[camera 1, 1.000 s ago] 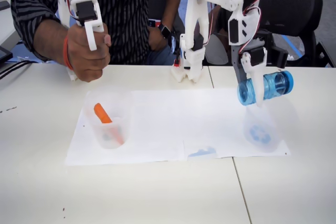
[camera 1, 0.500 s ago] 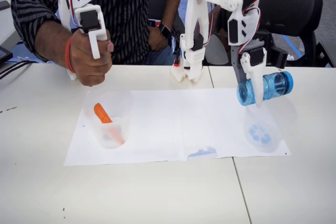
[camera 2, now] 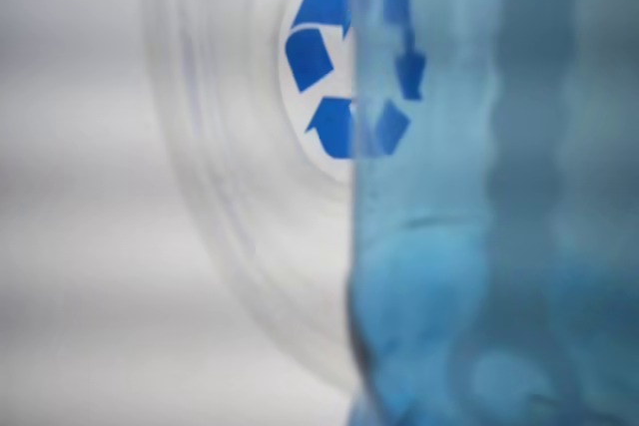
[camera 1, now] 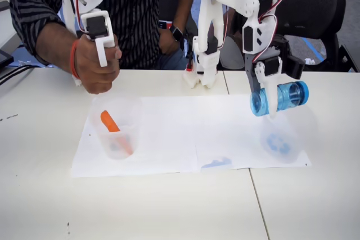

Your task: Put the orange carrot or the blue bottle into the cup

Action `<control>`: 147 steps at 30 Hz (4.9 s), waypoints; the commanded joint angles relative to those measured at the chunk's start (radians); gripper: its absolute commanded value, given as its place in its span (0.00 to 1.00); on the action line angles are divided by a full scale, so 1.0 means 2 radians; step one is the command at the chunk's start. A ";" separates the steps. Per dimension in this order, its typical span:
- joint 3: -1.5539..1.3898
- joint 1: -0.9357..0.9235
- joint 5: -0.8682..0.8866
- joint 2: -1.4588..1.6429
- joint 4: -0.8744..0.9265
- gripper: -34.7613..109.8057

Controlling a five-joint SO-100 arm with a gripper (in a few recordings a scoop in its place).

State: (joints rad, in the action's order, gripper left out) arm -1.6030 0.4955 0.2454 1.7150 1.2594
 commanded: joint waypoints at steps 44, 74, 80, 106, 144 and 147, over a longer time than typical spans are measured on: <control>0.053 0.008 0.007 0.046 0.002 0.47; 0.060 0.005 0.007 0.061 0.002 0.47; 0.081 0.001 -0.017 0.096 0.002 0.47; 0.388 0.008 -0.028 -0.051 0.202 0.47; -0.102 -0.291 -0.121 0.512 0.173 0.47; -0.174 -0.301 -0.135 0.558 0.123 0.47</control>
State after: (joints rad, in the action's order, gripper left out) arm -1.8715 -0.0844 0.0031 2.7259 1.5938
